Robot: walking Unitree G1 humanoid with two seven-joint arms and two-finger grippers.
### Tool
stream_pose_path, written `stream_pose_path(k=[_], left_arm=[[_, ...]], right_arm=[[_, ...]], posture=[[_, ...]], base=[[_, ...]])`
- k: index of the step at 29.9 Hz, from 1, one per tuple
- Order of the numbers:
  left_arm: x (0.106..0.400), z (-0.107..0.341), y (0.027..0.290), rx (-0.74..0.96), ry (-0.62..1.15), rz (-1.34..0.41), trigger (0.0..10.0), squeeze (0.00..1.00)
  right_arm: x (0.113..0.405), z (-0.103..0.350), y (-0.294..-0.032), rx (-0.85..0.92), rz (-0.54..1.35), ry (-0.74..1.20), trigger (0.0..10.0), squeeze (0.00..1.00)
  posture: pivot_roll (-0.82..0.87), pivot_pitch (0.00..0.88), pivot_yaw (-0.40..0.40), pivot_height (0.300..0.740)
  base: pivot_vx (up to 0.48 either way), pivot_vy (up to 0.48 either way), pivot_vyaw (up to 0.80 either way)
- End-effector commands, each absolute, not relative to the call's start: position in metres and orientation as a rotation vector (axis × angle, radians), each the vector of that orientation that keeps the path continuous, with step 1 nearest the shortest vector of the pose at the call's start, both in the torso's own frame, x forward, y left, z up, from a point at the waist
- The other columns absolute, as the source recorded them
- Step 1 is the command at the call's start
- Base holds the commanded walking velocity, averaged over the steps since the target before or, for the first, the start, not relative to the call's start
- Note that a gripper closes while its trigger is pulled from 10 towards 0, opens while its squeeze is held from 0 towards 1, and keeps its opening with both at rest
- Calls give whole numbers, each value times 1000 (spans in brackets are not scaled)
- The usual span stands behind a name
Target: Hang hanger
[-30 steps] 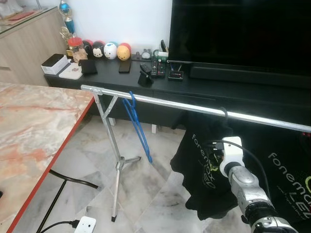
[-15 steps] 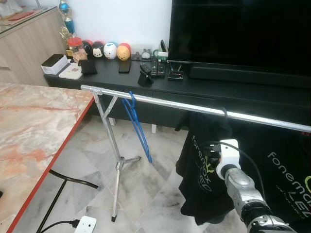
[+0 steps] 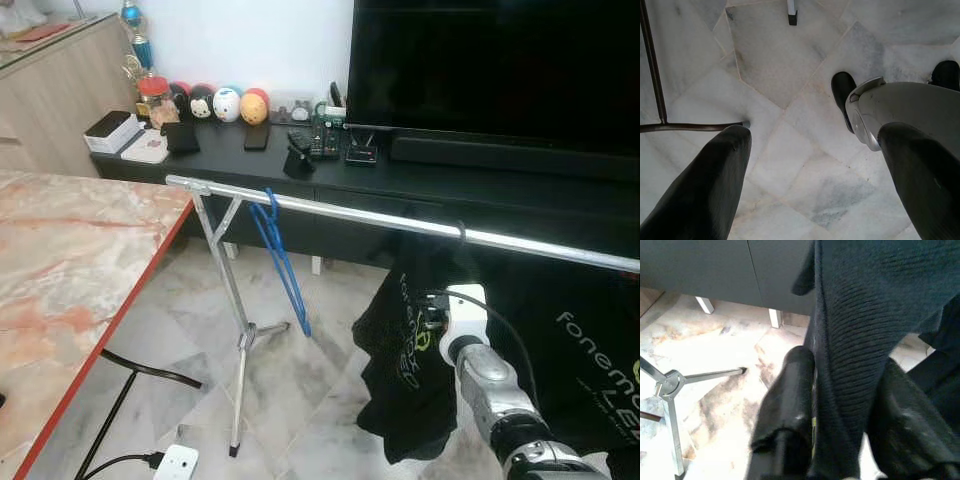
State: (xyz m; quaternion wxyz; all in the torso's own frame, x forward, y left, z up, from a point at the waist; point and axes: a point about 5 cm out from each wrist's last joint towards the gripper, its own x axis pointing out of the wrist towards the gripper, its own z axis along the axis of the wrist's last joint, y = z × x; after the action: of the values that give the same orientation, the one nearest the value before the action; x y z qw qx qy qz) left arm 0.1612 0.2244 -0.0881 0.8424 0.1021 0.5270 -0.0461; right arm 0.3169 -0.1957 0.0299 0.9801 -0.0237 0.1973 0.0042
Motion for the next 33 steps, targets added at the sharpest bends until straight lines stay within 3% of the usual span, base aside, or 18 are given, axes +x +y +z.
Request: stream_pose_path(k=[1, 17, 33], left_arm=[[158, -89, 226, 222, 1130, -103, 10000, 0], [155, -90, 228, 231, 1137, -107, 10000, 0], [153, -91, 228, 237, 1142, -108, 10000, 0]], right_arm=[[320, 33, -193, -44, 9, 381, 0, 0], [321, 35, -188, -39, -7, 352, 0, 0], [319, 50, -187, -25, -78, 147, 0, 0]], posture=[[1, 0, 23, 740], [-16, 0, 43, 740], [-16, 0, 41, 740]], base=[[0, 0, 0], [0, 0, 0], [0, 0, 0]])
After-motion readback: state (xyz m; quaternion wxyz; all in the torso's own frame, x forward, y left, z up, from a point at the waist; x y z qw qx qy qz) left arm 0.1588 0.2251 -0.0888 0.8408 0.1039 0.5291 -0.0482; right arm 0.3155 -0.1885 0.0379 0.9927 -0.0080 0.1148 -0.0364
